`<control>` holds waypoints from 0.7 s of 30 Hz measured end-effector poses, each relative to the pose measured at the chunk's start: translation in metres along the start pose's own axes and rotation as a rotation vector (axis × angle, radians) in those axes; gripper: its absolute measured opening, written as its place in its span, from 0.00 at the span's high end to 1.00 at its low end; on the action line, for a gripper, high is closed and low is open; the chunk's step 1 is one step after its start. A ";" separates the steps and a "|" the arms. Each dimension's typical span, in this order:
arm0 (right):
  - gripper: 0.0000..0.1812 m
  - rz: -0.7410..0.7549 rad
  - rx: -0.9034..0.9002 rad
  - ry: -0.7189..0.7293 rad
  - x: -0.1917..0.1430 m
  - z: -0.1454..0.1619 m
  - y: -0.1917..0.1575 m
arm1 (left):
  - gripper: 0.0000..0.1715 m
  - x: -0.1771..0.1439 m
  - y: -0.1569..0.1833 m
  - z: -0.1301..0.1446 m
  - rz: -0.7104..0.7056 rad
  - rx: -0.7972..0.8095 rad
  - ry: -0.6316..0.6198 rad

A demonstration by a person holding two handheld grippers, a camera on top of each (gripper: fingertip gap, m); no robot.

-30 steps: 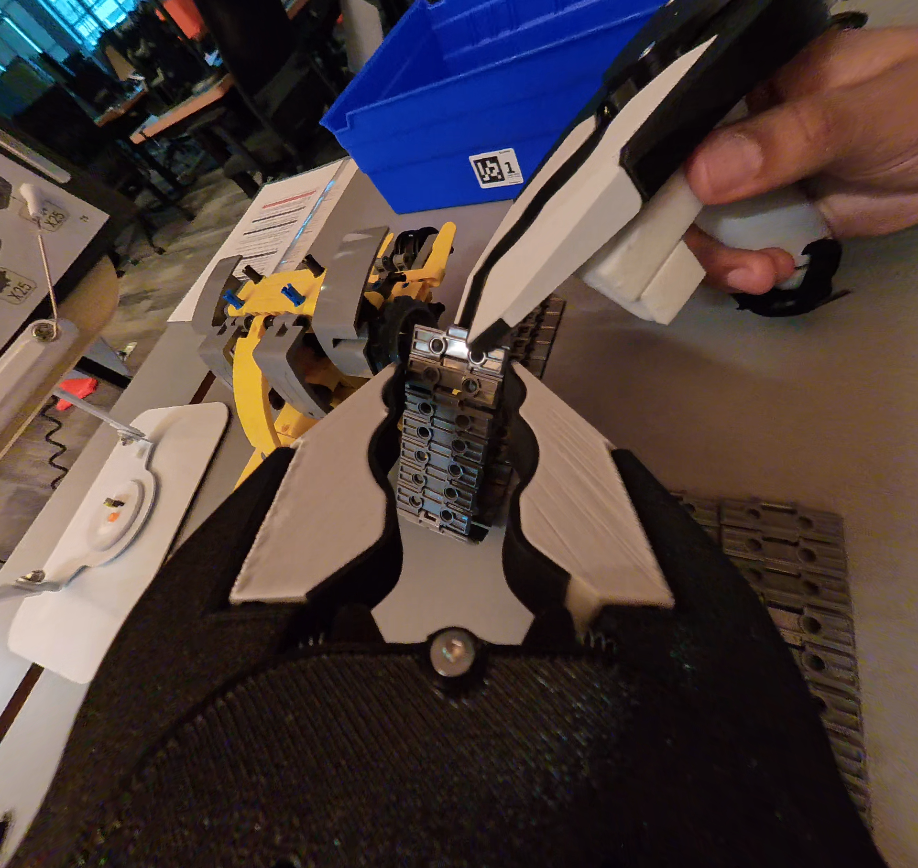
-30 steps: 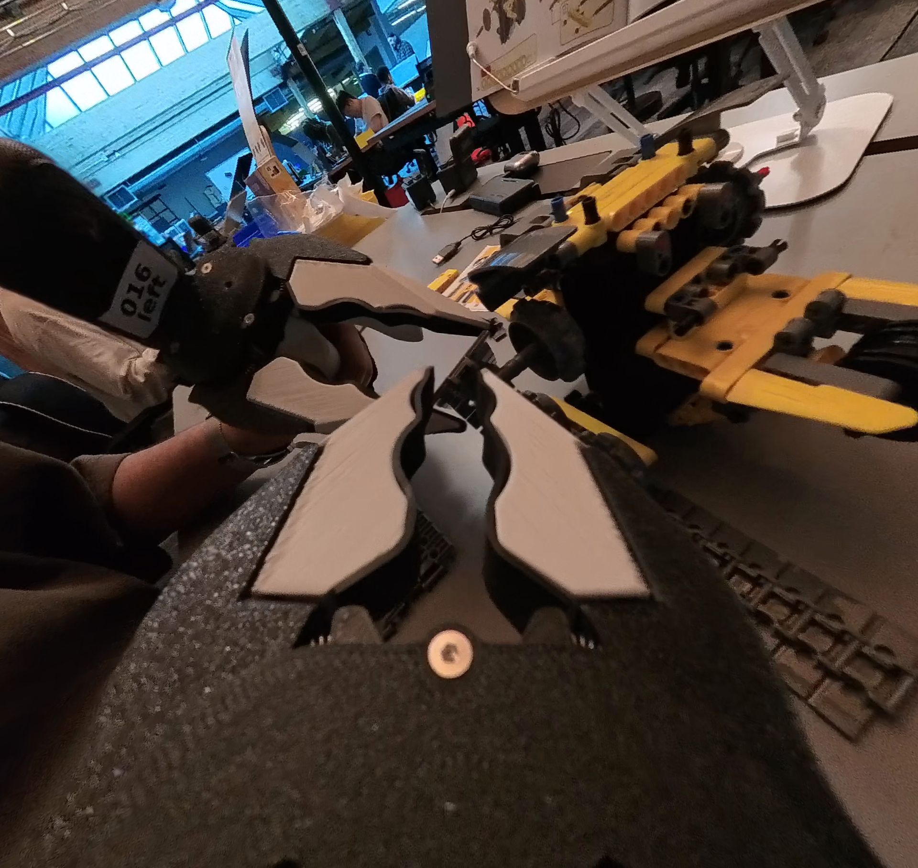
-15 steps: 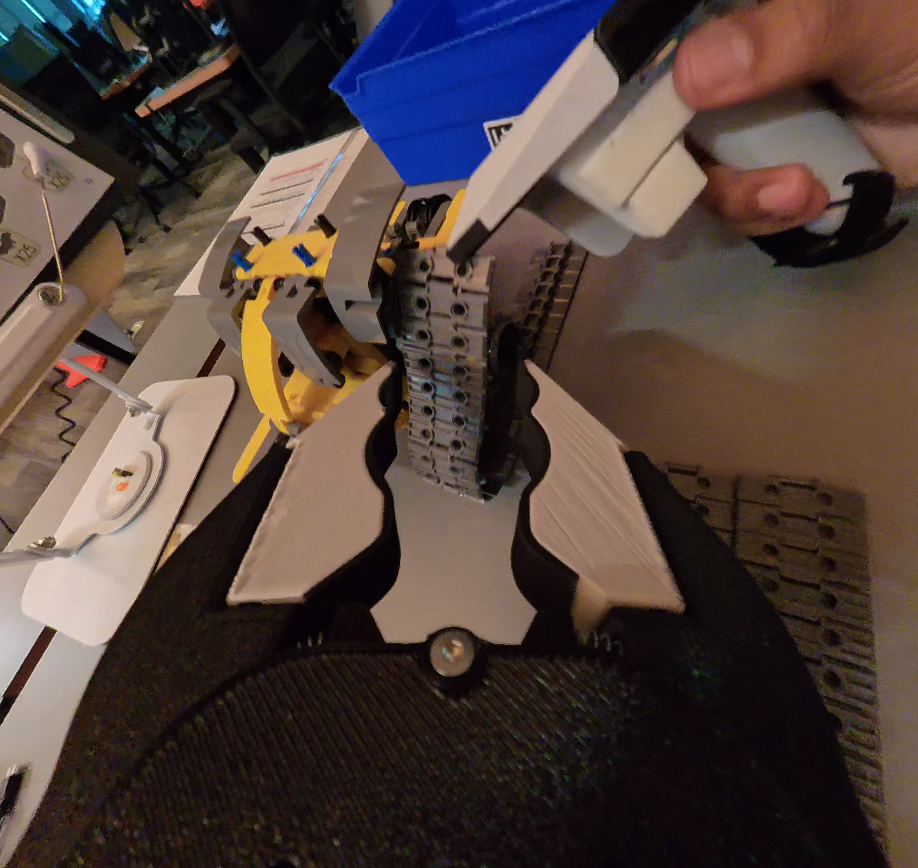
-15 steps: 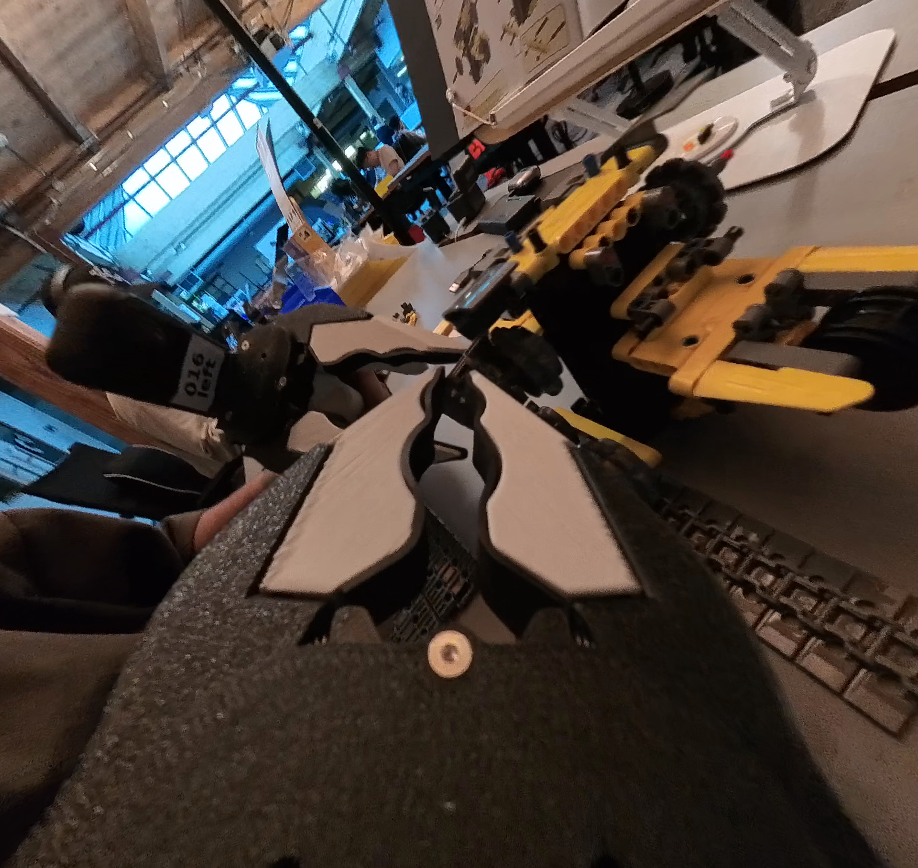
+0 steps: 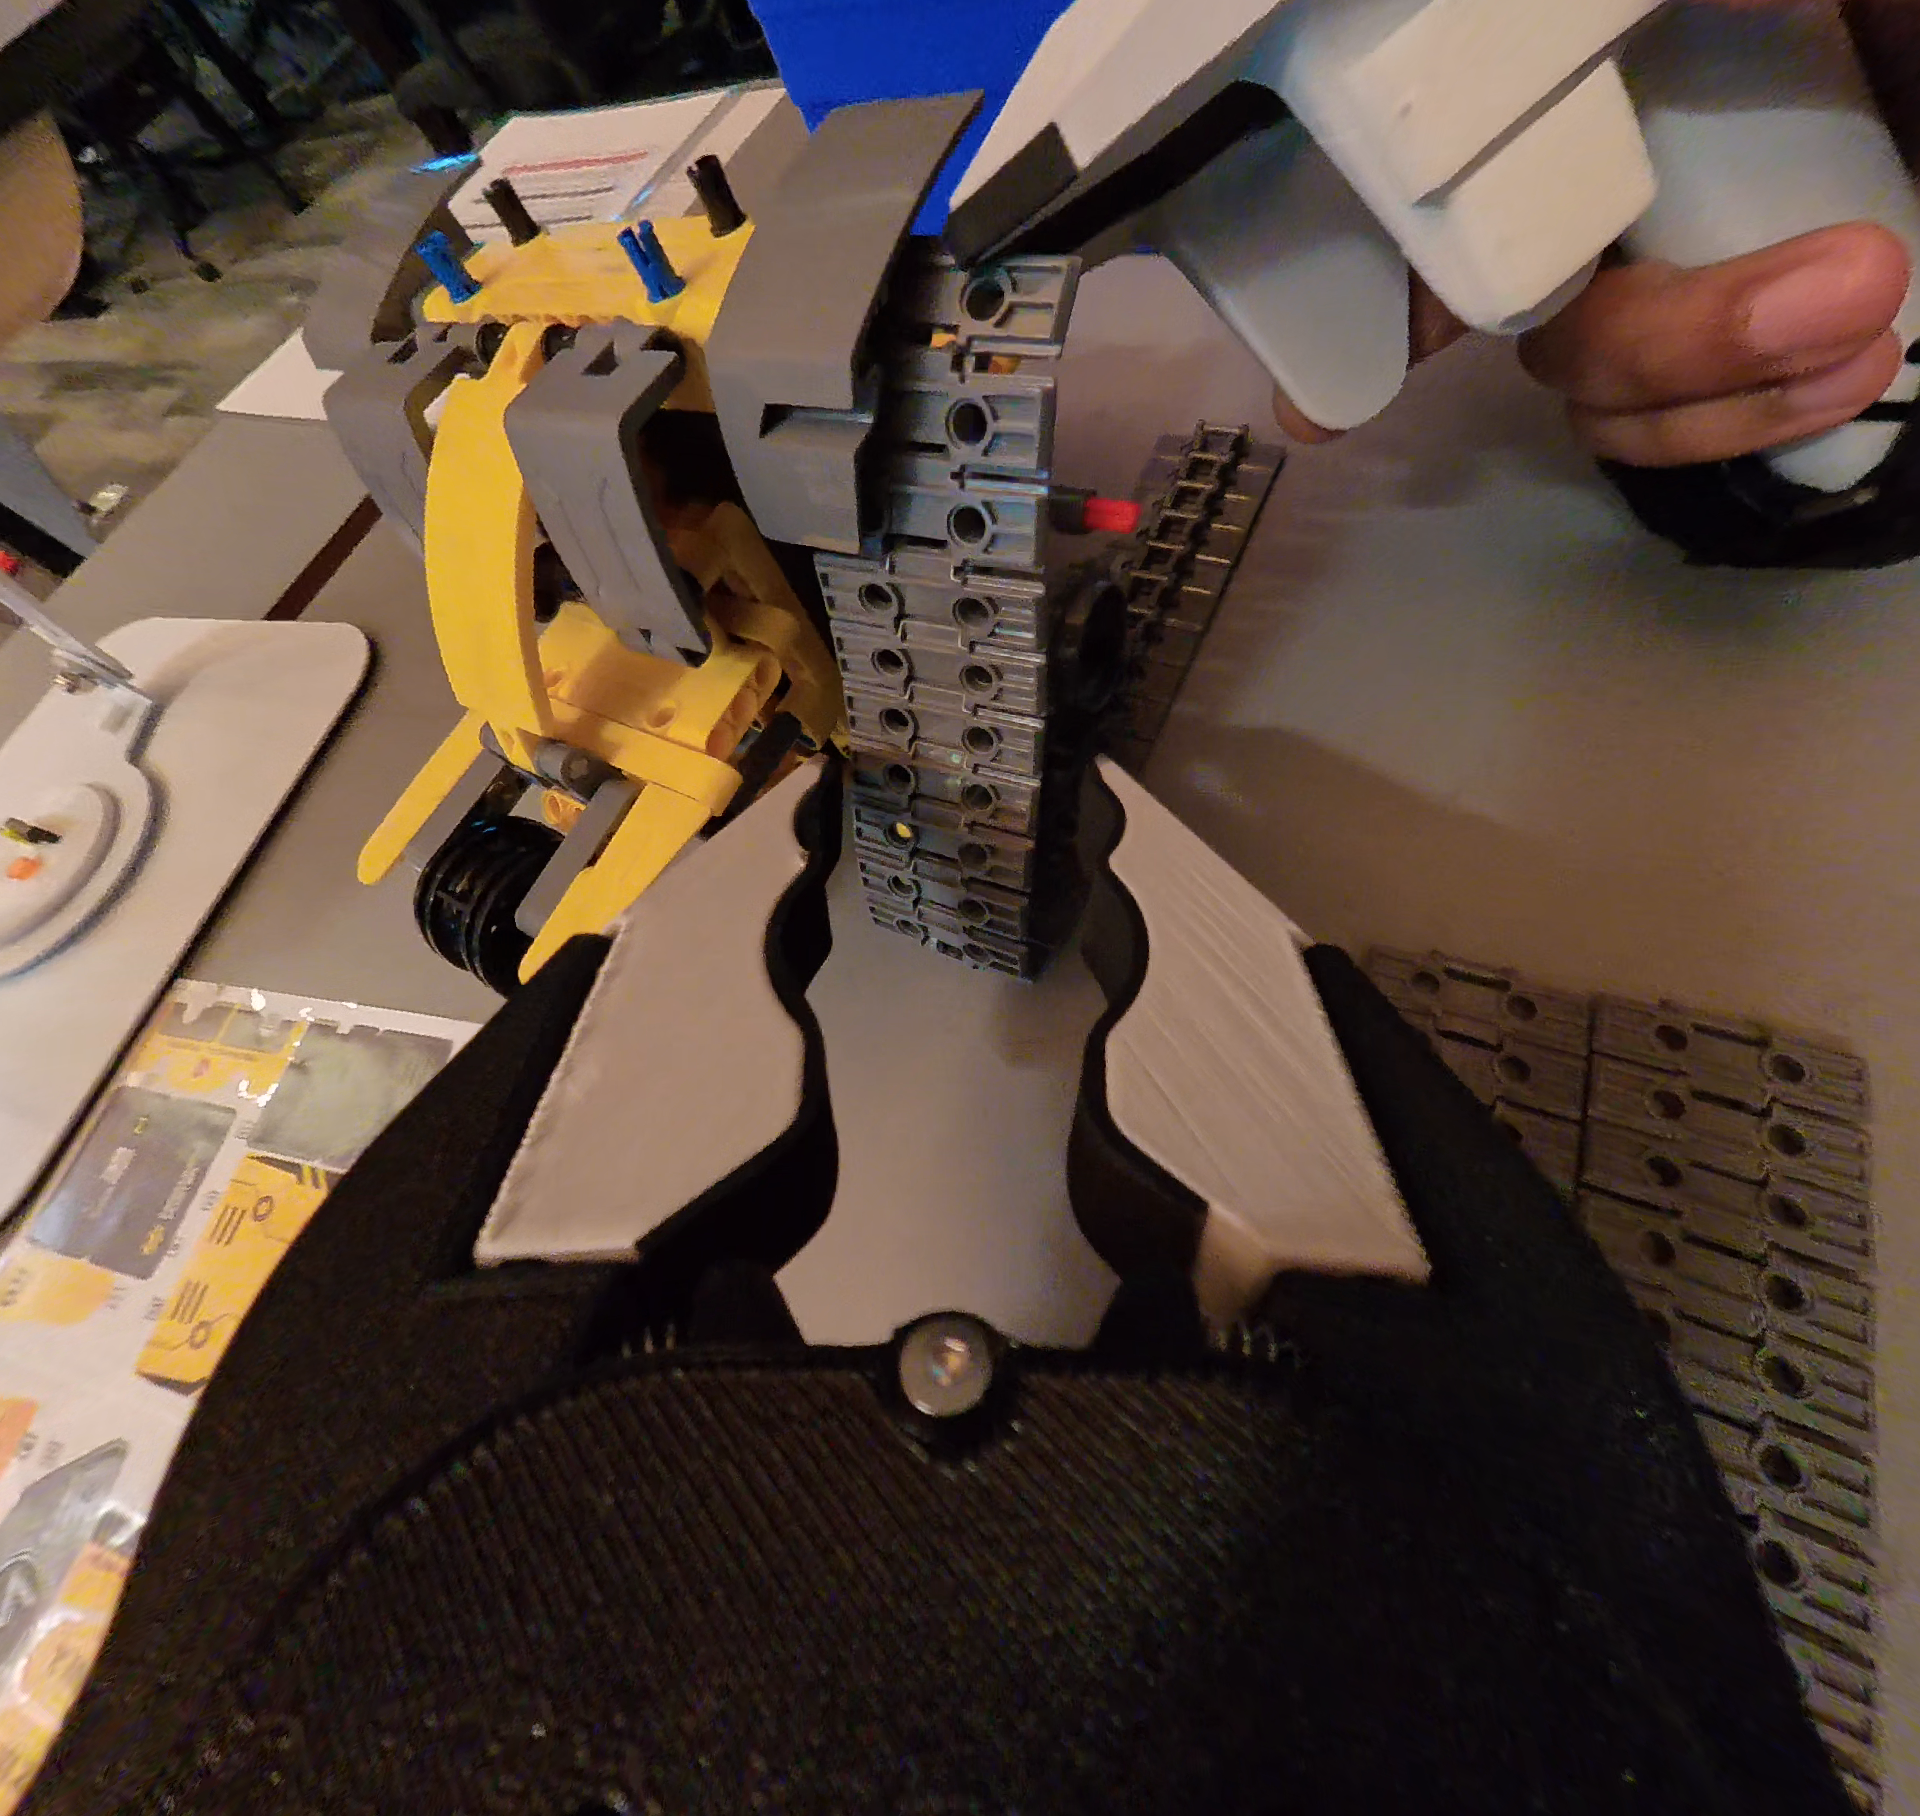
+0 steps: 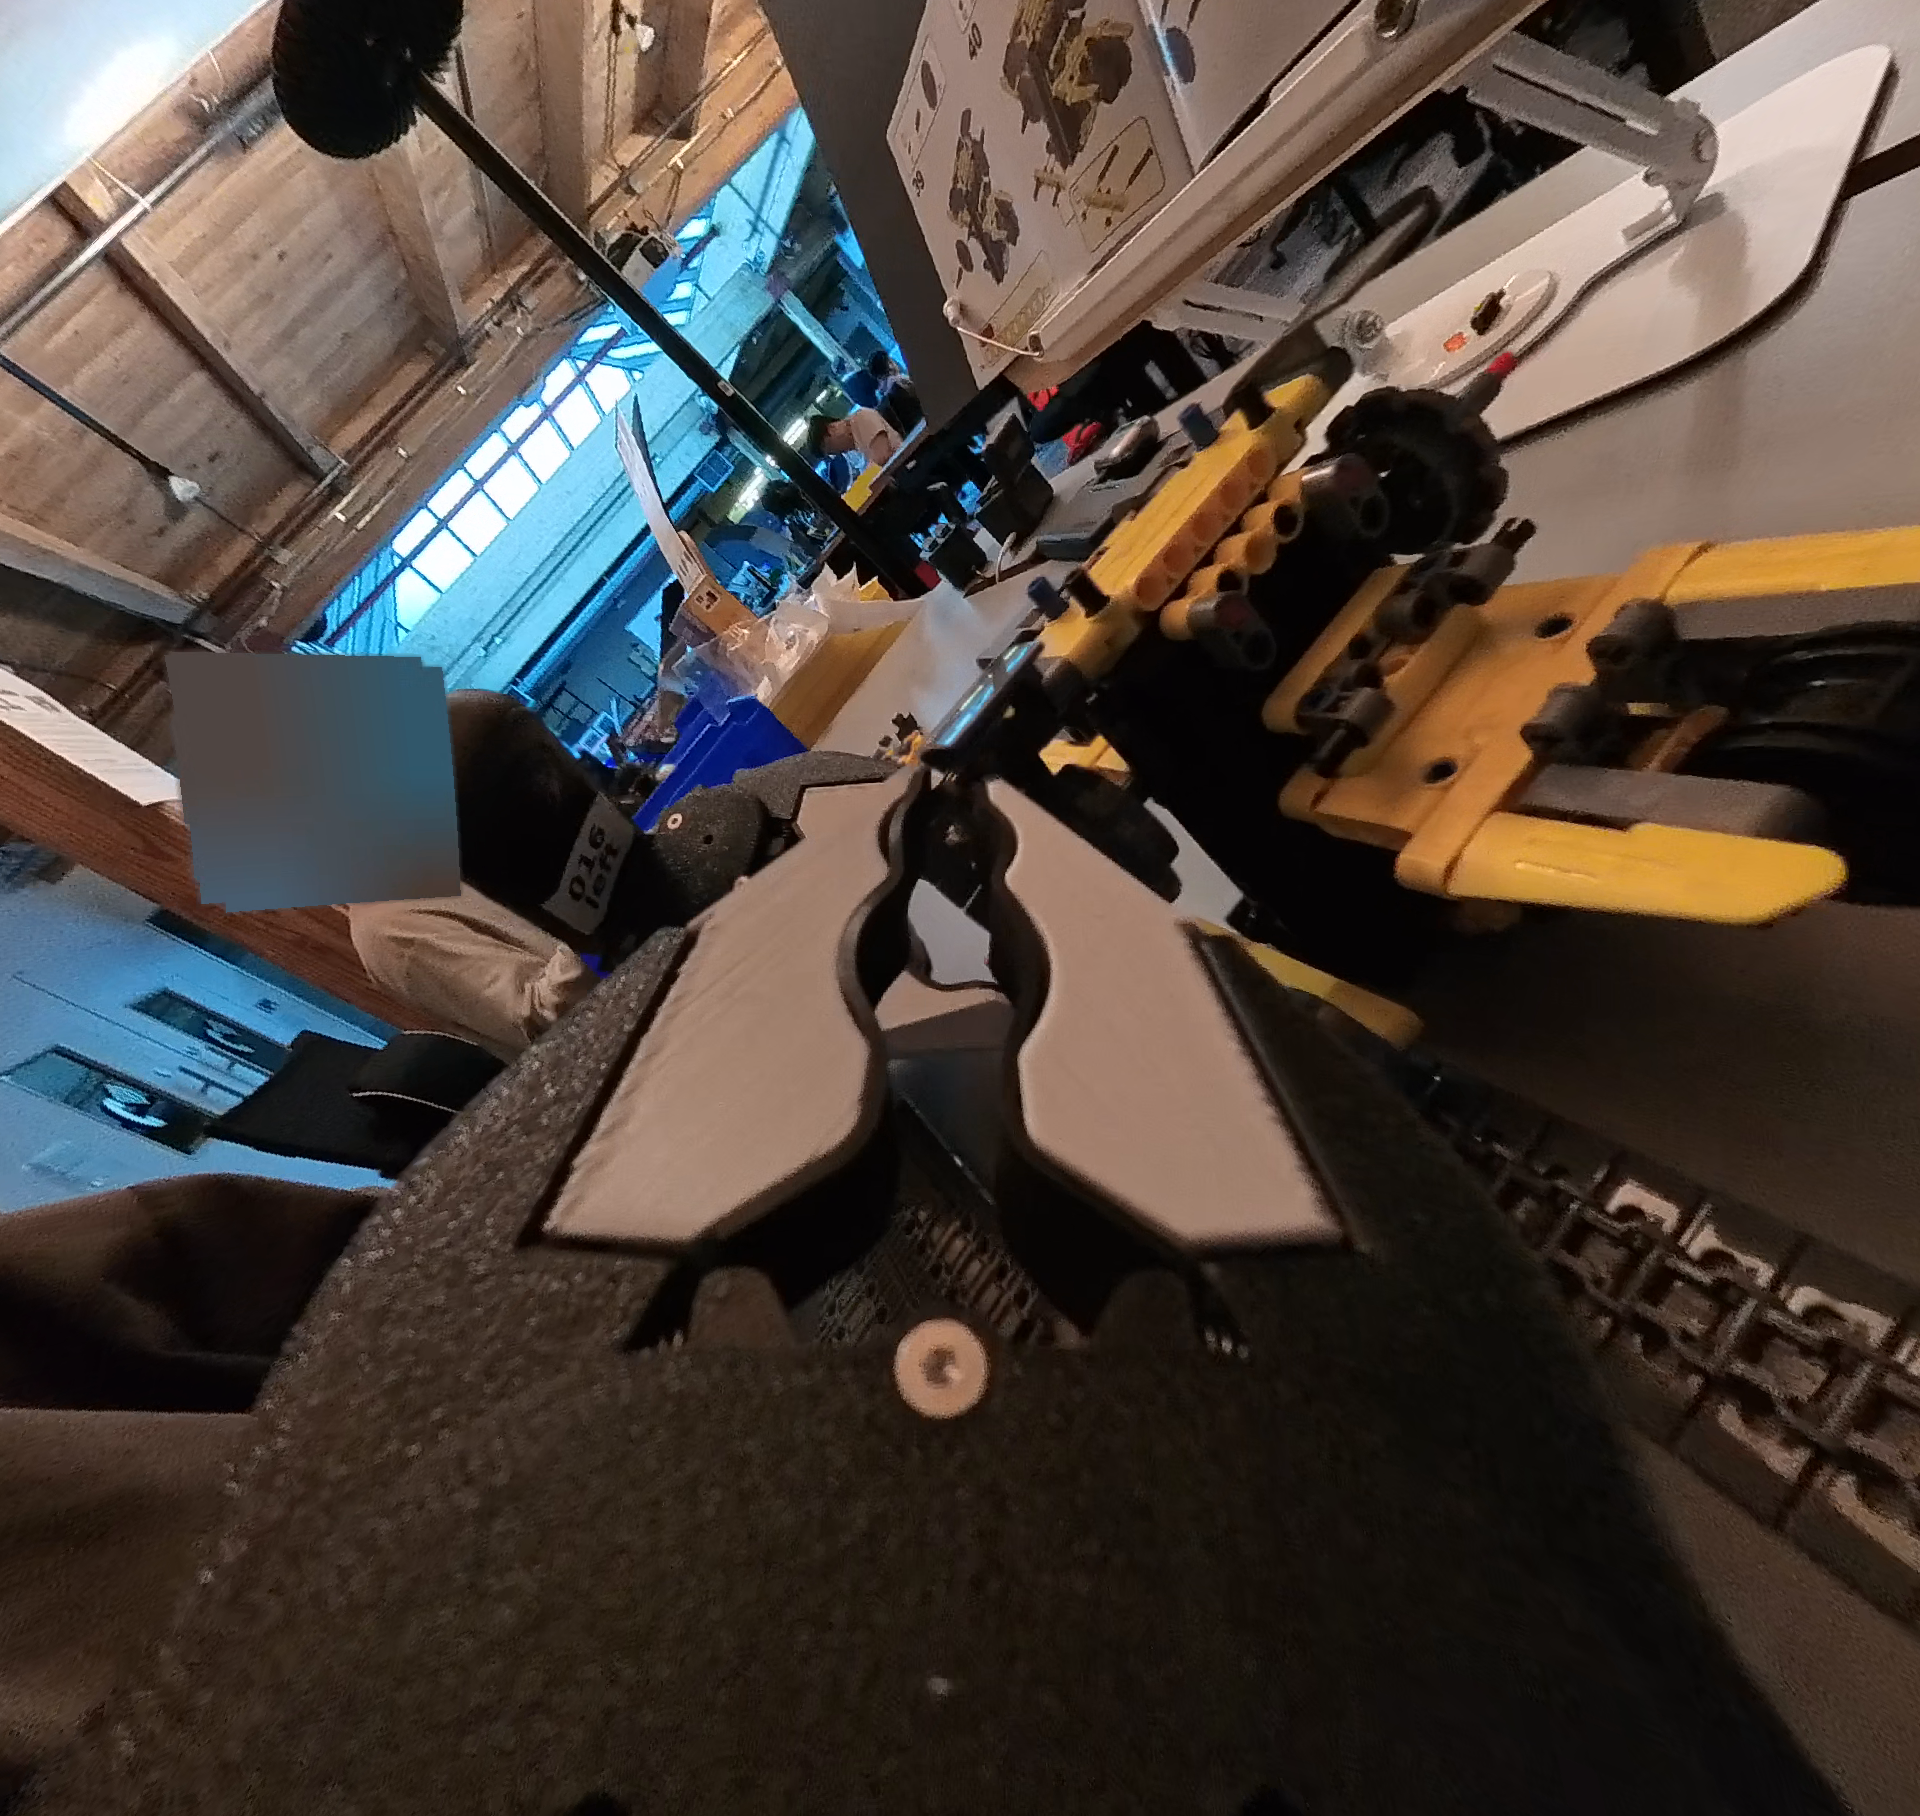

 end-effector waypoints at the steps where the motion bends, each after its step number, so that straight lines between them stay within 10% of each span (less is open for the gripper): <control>1: 0.97 -0.010 0.012 0.003 0.000 0.000 0.000 | 0.74 0.000 0.000 -0.001 0.011 -0.013 0.006; 21: 0.96 -0.187 0.218 0.043 0.003 -0.005 0.007 | 0.89 -0.009 -0.016 -0.007 0.019 -0.112 0.129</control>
Point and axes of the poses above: each gripper's, where its closed fingertips meet, x out along the fingers, z out of its underside, y = z × x across the jaws, the point moved 3 cm from there along -x, back along the fingers, and after that the axes turned 13 degrees about -y, right-handed, at the moved point
